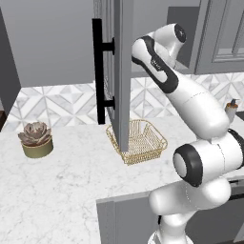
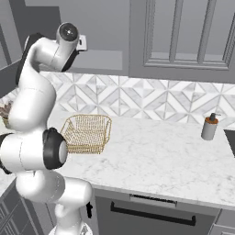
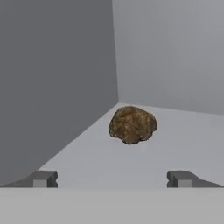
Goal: Open the cabinet, pick up the bread from the cabinet and place it in the basket. Then move the basket to the dining counter.
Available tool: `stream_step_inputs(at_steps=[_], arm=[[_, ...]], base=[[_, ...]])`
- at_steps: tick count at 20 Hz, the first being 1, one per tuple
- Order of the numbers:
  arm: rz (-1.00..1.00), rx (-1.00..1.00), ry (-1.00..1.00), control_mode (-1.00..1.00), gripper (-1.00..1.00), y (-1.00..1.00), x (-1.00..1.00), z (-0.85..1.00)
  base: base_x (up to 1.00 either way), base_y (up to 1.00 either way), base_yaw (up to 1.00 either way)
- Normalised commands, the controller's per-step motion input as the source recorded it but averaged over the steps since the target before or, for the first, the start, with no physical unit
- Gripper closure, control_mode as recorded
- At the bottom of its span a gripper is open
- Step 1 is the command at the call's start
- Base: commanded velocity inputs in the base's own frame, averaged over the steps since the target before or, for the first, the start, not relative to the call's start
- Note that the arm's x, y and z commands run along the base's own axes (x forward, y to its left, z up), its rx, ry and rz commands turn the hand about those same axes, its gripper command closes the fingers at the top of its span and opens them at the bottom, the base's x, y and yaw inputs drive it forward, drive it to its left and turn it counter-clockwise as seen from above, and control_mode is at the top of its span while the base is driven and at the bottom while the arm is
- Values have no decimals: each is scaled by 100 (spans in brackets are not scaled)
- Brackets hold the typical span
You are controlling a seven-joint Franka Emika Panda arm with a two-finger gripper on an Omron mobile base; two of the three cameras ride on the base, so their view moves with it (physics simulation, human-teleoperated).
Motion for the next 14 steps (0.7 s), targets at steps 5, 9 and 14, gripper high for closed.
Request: stream_step_inputs(at_steps=[5, 9, 14], arm=[[0, -1, 3, -100, -100, 31, 69, 0], [0, 0, 0, -100, -100, 42, 41, -31], [-1, 0, 2, -100, -100, 17, 65, -6]], base=[[0, 0, 0], [0, 0, 0], [0, 0, 0]])
